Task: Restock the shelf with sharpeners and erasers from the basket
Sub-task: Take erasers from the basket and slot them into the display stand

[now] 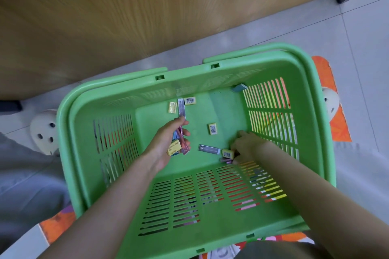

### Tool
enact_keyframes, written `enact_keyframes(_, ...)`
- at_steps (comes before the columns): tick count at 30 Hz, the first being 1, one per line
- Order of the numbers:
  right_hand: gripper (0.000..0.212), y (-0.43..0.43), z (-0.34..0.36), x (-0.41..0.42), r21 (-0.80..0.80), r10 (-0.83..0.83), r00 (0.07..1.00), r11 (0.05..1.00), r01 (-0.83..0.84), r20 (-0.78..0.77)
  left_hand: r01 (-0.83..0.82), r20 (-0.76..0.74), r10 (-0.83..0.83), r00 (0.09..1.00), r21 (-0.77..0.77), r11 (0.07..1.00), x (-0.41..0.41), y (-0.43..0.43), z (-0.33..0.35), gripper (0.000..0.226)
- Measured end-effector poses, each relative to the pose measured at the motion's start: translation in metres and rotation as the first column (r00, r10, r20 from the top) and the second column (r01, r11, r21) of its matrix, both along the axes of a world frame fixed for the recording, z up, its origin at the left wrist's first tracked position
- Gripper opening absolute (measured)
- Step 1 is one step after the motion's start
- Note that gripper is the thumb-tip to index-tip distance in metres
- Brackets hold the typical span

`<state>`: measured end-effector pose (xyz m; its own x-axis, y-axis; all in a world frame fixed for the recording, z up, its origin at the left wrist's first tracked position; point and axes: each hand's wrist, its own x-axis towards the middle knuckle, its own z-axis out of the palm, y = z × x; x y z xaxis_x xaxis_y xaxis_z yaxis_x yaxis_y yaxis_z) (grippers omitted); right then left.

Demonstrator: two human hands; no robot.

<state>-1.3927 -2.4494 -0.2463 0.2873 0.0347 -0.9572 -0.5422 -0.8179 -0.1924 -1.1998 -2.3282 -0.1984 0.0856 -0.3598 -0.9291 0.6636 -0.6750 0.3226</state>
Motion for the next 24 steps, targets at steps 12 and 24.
enact_keyframes(12,0.032,0.037,0.012,0.002,0.241,-0.629,0.768,0.769,0.592,0.119,0.067,0.087,-0.073,0.994,0.062,0.996,-0.007,0.014,-0.007,0.013)
enact_keyframes(24,0.045,0.073,0.043,0.062,0.379,-0.697,0.476,0.703,0.601,0.536,0.031,0.293,-0.046,0.955,0.054,0.998,-0.006,0.021,0.003,0.014)
